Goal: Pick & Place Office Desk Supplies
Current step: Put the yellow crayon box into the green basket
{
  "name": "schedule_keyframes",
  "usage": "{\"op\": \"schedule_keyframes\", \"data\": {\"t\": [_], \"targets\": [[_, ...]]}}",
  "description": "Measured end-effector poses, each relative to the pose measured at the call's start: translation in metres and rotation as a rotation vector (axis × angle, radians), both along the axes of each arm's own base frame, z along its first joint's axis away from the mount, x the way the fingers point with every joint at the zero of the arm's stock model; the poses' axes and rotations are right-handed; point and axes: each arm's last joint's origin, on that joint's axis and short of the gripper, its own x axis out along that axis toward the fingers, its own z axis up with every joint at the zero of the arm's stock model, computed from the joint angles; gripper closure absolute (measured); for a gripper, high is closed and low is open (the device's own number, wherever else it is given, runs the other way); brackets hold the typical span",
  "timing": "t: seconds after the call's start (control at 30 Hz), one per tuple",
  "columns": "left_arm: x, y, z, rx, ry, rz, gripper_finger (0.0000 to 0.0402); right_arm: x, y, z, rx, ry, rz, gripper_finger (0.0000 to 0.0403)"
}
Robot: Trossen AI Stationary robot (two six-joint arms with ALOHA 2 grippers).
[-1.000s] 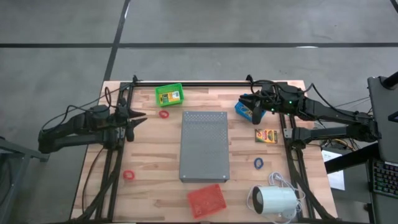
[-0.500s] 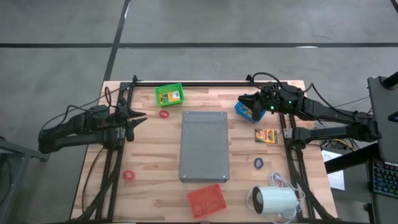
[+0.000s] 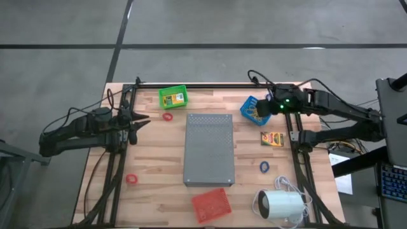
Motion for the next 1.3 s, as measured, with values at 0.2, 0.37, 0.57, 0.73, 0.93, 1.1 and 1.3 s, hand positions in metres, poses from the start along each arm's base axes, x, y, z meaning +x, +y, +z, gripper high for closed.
{"op": "schedule_keyframes", "data": {"t": [0.2, 0.37, 0.57, 0.73, 0.93, 1.1, 1.3], "targets": [[0.000, 0.000, 0.000, 0.000, 0.000, 0.000, 0.0303, 0.004, -0.001, -0.012, 0.253, 0.332, -0.239, 0.0345], [0.000, 0.000, 0.000, 0.002, 0.001, -0.001, 0.0303, 0.017, -0.001, -0.029, 0.416, 0.500, -0.329, 0.0345], [-0.001, 0.002, 0.000, 0.015, 0.001, 0.071, 0.0303, 0.027, -0.001, -0.048, 0.533, 0.575, -0.355, 0.0345], [-0.001, 0.002, 0.000, 0.017, 0.002, 0.076, 0.0303, 0.023, 0.002, -0.068, 0.603, 0.626, -0.389, 0.0345], [-0.001, 0.002, 0.000, 0.018, 0.002, 0.078, 0.0303, 0.013, 0.006, -0.106, 0.712, 0.616, -0.415, 0.0345], [-0.001, 0.002, 0.000, 0.018, 0.002, 0.078, 0.0303, -0.003, 0.012, -0.132, 0.778, 0.633, -0.467, 0.0344], [-0.001, 0.002, 0.000, 0.018, 0.002, 0.078, 0.0303, -0.023, 0.018, -0.141, 0.819, 0.618, -0.498, 0.0329]]}}
